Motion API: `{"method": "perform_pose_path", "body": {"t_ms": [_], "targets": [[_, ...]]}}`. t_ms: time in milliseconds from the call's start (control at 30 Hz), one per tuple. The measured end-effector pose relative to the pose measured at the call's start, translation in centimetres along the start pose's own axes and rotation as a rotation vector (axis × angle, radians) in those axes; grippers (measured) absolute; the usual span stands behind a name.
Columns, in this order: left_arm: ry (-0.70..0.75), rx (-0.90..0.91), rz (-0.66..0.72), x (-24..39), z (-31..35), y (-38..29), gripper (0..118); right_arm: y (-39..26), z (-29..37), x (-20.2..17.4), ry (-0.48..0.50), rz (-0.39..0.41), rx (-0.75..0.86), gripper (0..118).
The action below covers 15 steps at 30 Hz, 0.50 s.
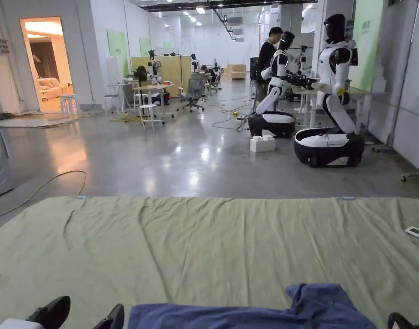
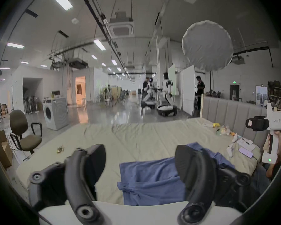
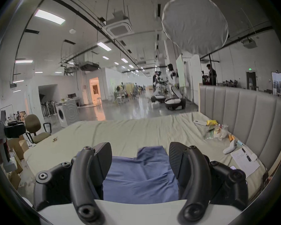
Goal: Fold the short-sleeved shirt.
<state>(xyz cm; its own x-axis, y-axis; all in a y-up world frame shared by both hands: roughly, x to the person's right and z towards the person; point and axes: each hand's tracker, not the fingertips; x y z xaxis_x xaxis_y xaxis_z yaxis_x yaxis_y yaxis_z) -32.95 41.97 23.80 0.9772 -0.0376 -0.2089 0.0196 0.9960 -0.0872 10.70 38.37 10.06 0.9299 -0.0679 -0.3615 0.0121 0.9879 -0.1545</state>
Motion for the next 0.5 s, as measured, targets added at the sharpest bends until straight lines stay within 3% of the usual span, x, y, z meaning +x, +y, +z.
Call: {"method": "perform_pose_path", "body": {"t_ms": [33,67,100,133,200,233,300,433,500], "targets": [[0.009,0.029,-0.006,0.4,1.1,0.1,46,0.1,1.0,-0.9,0.000,0.027,0.010,62],[0.017,0.043,-0.005,0.8,2.0,0.2,39,0.3,1.7,-1.7,0.008,0.079,0.029,58],[0.027,0.058,-0.003,1.1,3.0,0.4,39,-0.1,2.4,-1.9,-0.015,0.082,0.015,58],[0.040,0.052,-0.010,1.4,3.7,0.5,20,-0.2,3.1,-2.5,-0.018,0.117,0.029,46],[0.026,0.044,-0.019,1.6,5.0,0.6,15,-0.6,4.4,-3.5,-0.049,0.178,0.069,15],[0.033,0.049,-0.018,1.7,5.4,0.4,4,-1.0,4.6,-3.6,-0.033,0.159,0.059,8],[0.020,0.022,-0.034,1.7,5.7,0.5,1,-1.4,4.7,-3.9,-0.011,0.137,0.031,1],[0.014,-0.003,-0.046,1.6,5.4,0.1,0,-1.1,4.4,-4.0,-0.027,0.138,0.035,0],[0.019,-0.012,-0.028,1.5,5.0,-0.1,0,-1.3,4.2,-3.6,-0.022,0.088,0.006,0]]}}
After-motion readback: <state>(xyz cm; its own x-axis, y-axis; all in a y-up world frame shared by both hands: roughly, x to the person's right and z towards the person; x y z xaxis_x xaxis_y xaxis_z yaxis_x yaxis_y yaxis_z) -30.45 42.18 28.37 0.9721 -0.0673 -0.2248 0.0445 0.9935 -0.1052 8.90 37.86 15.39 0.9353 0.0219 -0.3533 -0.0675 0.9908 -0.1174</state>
